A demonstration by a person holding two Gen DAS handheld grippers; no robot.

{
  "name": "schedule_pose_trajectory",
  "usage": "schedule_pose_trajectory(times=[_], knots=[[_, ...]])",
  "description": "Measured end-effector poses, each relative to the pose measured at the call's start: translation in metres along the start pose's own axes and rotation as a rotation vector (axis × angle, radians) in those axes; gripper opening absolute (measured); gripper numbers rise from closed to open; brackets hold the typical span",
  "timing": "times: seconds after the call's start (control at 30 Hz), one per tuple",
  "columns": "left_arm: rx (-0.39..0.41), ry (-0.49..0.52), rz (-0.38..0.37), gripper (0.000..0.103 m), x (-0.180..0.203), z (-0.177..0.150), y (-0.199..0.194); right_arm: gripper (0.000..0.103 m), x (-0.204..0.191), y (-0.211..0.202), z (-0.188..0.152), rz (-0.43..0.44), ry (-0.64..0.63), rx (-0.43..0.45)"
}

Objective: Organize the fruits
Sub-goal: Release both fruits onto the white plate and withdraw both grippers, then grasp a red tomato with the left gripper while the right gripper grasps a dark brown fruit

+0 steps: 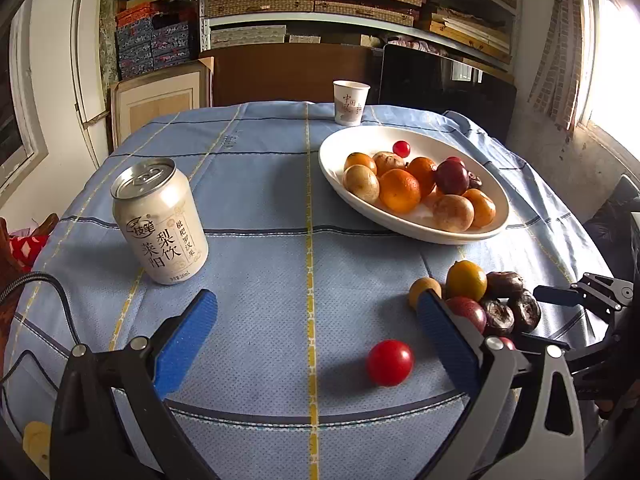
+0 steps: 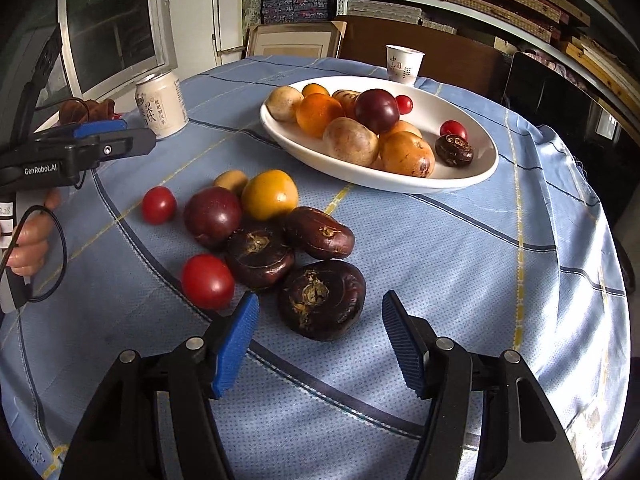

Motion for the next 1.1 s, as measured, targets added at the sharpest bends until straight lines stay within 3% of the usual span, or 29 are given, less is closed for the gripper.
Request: schedule_pose_trajectory(times=[0.33, 0.8, 0.97, 1.03, 1.1], knots=[[-0.001, -0.001, -0.003, 0.098, 0.0, -0.001, -0.001, 0.052, 0.002, 0.008, 0.0, -0.011, 0.004, -0.014], [-0.008, -0.007, 0.0, 0.098, -0.002, -0.002, 0.0, 0.048, 0.001, 0.007, 0.001, -0.009, 0.0, -0.011], [-0.02, -0.012, -0.011, 0.098, -0.004, -0.004, 0.002, 0.048, 0.015, -0.004, 0.005, 0.025, 0.091, 0.021], [-0.042, 0.016, -0.047, 0.098, 0.002, -0.008, 0.003, 0.048, 0.024, -0.008, 0.007, 0.027, 0.132, 0.036], [-0.071, 0.108, -0.095, 0.098, 0.019, -0.017, 0.004, 0.048, 0.032, -0.011, 0.008, 0.02, 0.163, 0.045]])
Point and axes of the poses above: each gripper's, at about its wrist camera, not at the fingertips, and y roughly the way its jaws point, x to its right, z to its top, the point moved 7 cm from there along y, roughly the way its jaws point, and after that the axes turned 3 degrees about x, right-handed, at the moved point
